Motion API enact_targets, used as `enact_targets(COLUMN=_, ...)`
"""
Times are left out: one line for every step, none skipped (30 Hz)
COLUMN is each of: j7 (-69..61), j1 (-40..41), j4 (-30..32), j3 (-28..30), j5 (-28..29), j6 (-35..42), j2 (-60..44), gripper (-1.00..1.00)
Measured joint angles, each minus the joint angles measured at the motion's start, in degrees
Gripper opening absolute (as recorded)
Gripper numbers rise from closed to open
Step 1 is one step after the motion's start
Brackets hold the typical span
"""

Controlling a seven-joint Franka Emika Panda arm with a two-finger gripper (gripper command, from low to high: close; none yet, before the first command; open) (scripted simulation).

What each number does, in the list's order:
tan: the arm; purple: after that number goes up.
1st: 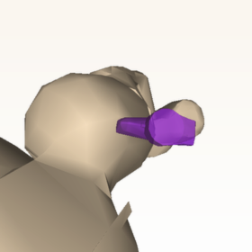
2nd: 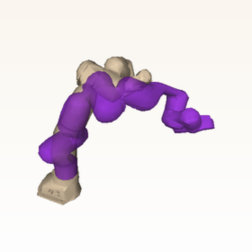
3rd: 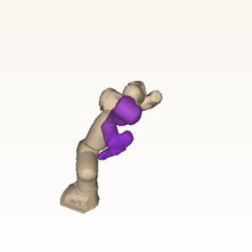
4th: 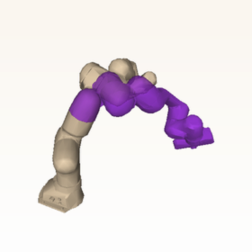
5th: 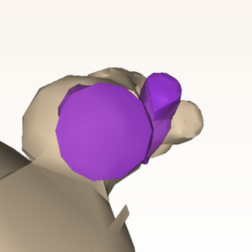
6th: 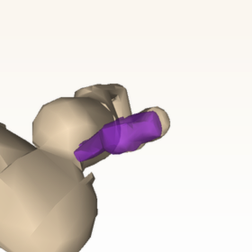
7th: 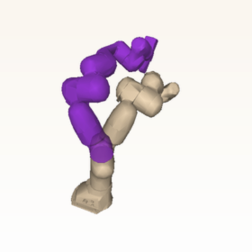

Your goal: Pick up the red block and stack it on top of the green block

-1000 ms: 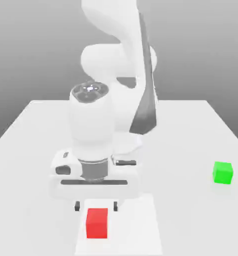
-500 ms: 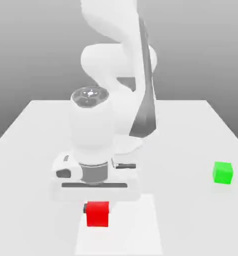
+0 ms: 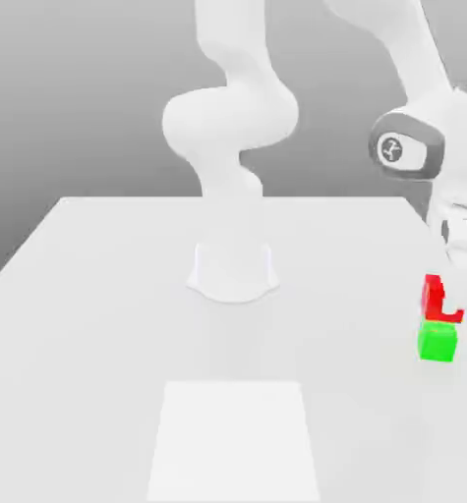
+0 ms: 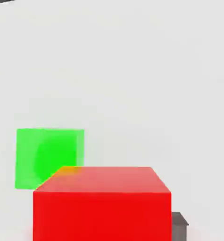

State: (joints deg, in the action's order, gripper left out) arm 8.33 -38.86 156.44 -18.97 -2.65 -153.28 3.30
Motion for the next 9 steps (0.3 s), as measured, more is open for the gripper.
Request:
enact_targets(j7=0.5, j1=-0.1, j4=0.0, j3=0.1, j5=1.3, j6=-1.4, j2=-1.4, gripper=-1.0)
enact_targets(j7=1.4, j1=-0.6, j4=0.0, j3=0.8, j5=2.8, j6=-3.0, j2=-3.1, gripper=-1.0)
enact_targets(j7=2.5, j1=-0.6, j4=-0.1, j3=1.1, j5=4.5, j6=-4.7, j2=-5.0, gripper=-1.0)
enact_targets(j7=3.8, j1=-0.8, j4=-0.2, j3=1.7, j5=6.4, j6=-6.5, j2=-7.0, gripper=-1.0)
enact_targets(j7=5.1, j1=-1.3, j4=-0.3, j3=2.6, j5=8.2, j6=-8.3, j2=-9.0, gripper=-1.0)
enact_targets(j7=6.2, j1=-1.9, j4=-0.3, j3=3.5, j5=9.7, j6=-9.8, j2=-10.7, gripper=1.0)
enact_targets(j7=6.2, j1=-1.9, j4=-0.3, j3=3.5, j5=9.7, j6=-9.8, j2=-10.7, gripper=1.0)
enact_targets(j7=6.2, j1=-1.9, j4=-0.3, j3=3.5, j5=9.7, j6=-9.8, j2=-10.7, gripper=1.0)
enact_targets(j7=6.2, j1=-1.9, j4=-0.3, j3=3.5, j5=9.7, j6=-9.8, j2=-10.7, gripper=1.0)
